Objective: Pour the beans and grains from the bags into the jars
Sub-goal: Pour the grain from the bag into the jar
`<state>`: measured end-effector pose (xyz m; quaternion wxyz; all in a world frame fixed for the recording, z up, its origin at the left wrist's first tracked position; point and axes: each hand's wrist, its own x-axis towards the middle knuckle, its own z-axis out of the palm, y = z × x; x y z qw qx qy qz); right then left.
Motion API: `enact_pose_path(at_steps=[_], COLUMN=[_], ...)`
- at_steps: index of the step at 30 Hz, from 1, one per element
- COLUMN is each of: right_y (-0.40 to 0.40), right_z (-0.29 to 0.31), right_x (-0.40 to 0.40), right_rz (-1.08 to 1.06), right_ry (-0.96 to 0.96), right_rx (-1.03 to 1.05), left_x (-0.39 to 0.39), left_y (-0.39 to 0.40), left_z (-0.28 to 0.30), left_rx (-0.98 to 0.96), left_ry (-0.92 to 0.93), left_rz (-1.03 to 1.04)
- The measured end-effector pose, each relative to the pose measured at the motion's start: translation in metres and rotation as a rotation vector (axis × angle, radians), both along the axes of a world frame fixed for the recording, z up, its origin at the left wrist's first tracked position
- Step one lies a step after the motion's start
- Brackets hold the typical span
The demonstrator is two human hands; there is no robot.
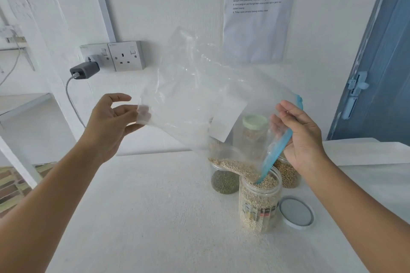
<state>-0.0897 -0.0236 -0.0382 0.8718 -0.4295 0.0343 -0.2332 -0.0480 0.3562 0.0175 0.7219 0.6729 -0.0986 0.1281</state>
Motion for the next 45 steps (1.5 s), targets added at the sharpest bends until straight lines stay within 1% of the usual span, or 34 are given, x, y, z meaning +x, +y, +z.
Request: enact_pose_path(at_steps=[5,8,12,15,20,22,24,26,28,29,33,35,39,42,45], right_y=[0.001,0.004,0.004,0.004,0.004,0.004,0.003,0.003,0.003,0.003,0.003,0.002,-0.001,-0.003,-0.005], right_z=[0.000,0.001,0.000,-0.003,-0.004,-0.004,-0.005,-0.006,-0.007,-0.008,-0.010,-0.009,-0.009,-0.010,-0.012], right_x=[0.002,0.004,0.005,0.004,0.004,0.004,0.005,0.005,0.006,0.006,0.006,0.006,0.005,0.003,0.001], right_rz=[0.013,0.013,0.005,0.004,0.003,0.005,0.005,0.008,0.011,0.013,0.021,0.028,0.031,0.041,0.041], right_ry=[-0.011,-0.009,-0.006,-0.001,0.004,0.003,0.003,0.003,0.006,0.006,0.006,0.004,-0.005,-0.013,-0.017], right_rx=[0.004,0.003,0.011,0.010,0.018,0.016,0.014,0.013,0.015,0.016,0.023,0.030,0.021,0.028,0.051], left_x=[0.005,0.008,0.007,0.004,-0.012,-0.020,-0.027,-0.031,-0.032,-0.032,-0.027,-0.024,-0.019,-0.017,-0.018], left_y=[0.005,0.002,0.000,0.004,0.005,0.002,-0.006,-0.017,-0.031,-0.039,-0.075,-0.089,-0.104,-0.110,-0.118], left_z=[0.003,0.000,-0.007,-0.015,-0.047,-0.061,-0.073,-0.080,-0.085,-0.087,-0.092,-0.091,-0.089,-0.087,-0.083], left_rx=[-0.116,-0.126,-0.110,-0.124,-0.279,-0.243,-0.164,-0.067,0.021,0.034,-0.015,-0.042,-0.121,-0.189,-0.197], left_ry=[-0.007,-0.010,-0.015,0.021,0.076,0.069,0.091,0.178,0.269,0.307,0.377,0.370,0.333,0.319,0.305], left_rz=[0.038,0.047,-0.021,-0.105,-0.164,-0.242,-0.376,-0.475,-0.504,-0.519,-0.560,-0.564,-0.490,-0.493,-0.477])
